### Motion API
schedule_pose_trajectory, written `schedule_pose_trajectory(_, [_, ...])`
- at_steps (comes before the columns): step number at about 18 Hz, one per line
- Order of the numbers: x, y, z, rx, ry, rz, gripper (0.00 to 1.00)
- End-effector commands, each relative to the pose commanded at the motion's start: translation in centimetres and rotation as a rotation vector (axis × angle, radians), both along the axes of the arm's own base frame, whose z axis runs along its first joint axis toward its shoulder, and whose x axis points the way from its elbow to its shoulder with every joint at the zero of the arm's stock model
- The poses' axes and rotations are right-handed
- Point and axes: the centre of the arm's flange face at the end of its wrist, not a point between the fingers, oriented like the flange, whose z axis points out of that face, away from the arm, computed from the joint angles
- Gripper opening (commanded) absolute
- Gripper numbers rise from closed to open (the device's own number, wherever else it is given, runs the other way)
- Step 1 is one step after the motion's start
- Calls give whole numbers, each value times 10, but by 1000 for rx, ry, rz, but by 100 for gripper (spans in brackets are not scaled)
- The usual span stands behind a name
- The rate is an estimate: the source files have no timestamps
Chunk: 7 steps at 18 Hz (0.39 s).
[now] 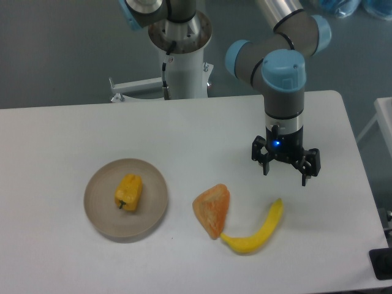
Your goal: Place the yellow pepper on the plate
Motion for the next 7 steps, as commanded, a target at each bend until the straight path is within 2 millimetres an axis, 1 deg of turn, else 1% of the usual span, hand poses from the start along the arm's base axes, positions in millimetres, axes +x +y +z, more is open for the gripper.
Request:
schedule_pose_trajectory(4, [-2, 1, 2, 4, 5, -1, 100])
schedule_pose_trajectory(7, [-2, 2, -2, -4, 6, 1, 100])
